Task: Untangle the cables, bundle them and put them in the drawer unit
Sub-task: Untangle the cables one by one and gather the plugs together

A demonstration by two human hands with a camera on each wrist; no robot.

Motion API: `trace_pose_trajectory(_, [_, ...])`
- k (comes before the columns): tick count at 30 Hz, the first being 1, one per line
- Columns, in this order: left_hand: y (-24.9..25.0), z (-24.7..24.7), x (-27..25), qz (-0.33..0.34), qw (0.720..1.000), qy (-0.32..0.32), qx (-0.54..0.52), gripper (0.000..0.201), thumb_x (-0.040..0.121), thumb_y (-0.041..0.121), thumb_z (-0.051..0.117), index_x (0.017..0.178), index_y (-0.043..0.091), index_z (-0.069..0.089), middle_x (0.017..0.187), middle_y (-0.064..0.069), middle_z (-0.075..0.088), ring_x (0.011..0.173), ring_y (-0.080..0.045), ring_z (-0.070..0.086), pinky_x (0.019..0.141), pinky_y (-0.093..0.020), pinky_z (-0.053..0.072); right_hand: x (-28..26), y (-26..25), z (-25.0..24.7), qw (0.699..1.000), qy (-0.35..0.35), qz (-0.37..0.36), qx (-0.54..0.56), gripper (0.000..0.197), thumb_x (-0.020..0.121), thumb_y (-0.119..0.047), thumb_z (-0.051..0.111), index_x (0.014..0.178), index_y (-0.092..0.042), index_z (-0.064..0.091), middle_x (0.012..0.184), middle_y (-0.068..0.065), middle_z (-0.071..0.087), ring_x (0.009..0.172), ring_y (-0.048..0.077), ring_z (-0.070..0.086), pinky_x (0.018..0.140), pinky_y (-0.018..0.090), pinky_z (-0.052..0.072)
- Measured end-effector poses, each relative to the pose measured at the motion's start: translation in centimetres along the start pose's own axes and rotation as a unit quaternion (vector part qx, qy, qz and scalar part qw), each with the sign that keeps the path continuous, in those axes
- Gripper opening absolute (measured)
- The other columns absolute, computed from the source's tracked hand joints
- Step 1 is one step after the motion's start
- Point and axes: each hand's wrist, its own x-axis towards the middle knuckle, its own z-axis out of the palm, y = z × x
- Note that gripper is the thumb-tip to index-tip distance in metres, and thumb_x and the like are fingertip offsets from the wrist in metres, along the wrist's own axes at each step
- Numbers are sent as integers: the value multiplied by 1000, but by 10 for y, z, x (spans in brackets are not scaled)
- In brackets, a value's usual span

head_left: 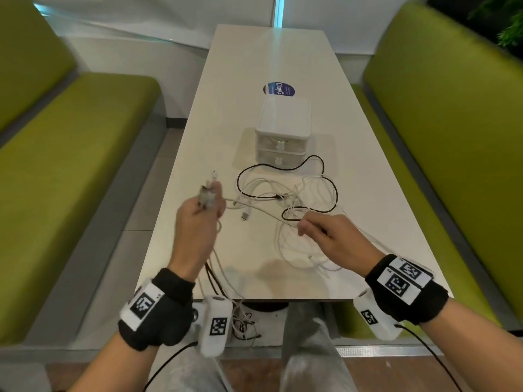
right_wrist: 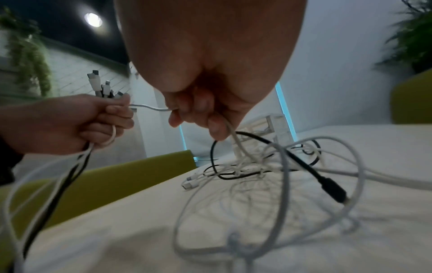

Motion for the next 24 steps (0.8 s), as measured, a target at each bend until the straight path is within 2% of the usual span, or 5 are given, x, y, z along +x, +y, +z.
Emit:
trace_pose_trajectory(3, [-7,-7,4,-1,997,69,-35,39,93,50,46,71,19,58,72,4,52,56,-9,38,50,-22,30,3,-2,1,998,-29,-23,-41,29,99,-34,48,80,-17,62,67,-24,57,65,2,53,57,13,34])
trace_pose_trajectory(10, [-8,18,-17,236,962,36,137,54,84,-12,39,129,11,58,120,6,58,101,7,56,84,-7,44,20,-21,11,997,26,-36,-58,33,101,-32,44,68,-30,43,67,-10,59,64,7,55,59,21,39])
trace_pose_trajectory(14, [-17,30,-16,220,944,-107,220,64,72,-9,47,126,22,60,113,10,62,98,-4,59,82,-20,48,24,-34,13,992,51,-107,-30,26,100,-27,47,76,-33,43,61,-18,45,61,-1,47,58,13,34])
trace_pose_trajectory(18, [-20,35,-13,212,920,-131,303,28,83,-1,46,80,27,49,78,9,48,68,-11,44,62,-26,31,23,-32,18,993,23,-108,-33,25,99,-43,36,76,-31,37,60,-16,42,58,2,44,55,15,31])
trace_pose_trajectory(24, [-1,10,4,168,973,58,145,26,92,1,36,80,15,53,77,7,58,74,4,55,66,-7,39,23,-7,15,995,-57,-29,-74,33,103,-38,30,90,-13,48,81,-4,60,72,17,54,69,31,42])
